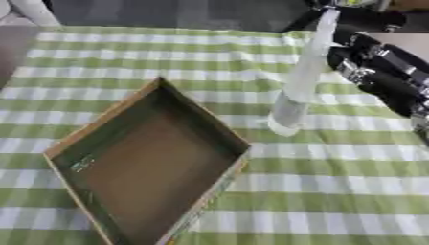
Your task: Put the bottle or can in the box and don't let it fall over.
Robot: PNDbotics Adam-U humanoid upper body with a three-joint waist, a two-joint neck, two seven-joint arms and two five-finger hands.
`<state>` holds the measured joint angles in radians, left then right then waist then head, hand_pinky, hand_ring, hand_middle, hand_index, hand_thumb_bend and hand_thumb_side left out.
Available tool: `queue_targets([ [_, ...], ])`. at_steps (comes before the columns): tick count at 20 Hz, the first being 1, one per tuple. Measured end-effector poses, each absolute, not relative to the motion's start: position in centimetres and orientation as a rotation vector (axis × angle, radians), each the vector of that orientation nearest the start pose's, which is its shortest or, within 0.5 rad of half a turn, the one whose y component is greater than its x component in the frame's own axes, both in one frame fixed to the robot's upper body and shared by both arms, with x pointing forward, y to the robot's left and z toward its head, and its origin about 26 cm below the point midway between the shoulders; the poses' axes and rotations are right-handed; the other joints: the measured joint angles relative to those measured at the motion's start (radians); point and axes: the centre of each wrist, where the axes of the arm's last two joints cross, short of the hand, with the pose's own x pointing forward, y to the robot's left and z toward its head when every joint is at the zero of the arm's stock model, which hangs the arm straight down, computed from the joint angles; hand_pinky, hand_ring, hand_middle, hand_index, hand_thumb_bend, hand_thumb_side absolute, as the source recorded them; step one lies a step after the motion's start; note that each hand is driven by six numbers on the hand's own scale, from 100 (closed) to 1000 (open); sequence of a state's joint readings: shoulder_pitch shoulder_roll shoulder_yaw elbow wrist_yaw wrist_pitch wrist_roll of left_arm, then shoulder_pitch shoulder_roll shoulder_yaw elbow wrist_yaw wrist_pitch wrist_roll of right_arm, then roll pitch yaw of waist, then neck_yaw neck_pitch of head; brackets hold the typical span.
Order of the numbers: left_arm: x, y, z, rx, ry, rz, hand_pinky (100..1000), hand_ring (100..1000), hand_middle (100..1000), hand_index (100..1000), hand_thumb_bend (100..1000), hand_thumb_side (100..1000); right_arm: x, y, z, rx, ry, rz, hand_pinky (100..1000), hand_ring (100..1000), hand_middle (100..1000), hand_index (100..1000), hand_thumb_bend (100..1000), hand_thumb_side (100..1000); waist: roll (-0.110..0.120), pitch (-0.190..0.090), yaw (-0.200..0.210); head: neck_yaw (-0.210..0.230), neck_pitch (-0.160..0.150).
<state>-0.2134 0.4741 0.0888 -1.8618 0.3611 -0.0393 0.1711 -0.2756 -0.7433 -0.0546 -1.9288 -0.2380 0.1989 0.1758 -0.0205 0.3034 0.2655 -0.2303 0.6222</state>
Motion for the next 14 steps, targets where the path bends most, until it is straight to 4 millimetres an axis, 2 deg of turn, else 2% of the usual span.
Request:
queue_targets([
  [9, 30.58, 32.52, 17.21, 0.108, -2.12, -0.011, 903, 840, 941, 855, 163, 891, 29.95, -33.62, 24.23, -0.232, -1.904, 0.689, 981, 1000, 1000, 1000, 100, 578, -0.004, 0.005, 0.002, -0.001, 0.0],
  [14, 30.61, 32.49, 17.28, 0.107, -2.122, -0.012, 903, 840, 941, 855, 163, 891, 30.02, -33.5, 24.45, -0.231, -1.908, 0.693, 980, 1000, 1000, 1000, 100, 542, -0.006, 0.006, 0.004, -0.001, -0.001],
])
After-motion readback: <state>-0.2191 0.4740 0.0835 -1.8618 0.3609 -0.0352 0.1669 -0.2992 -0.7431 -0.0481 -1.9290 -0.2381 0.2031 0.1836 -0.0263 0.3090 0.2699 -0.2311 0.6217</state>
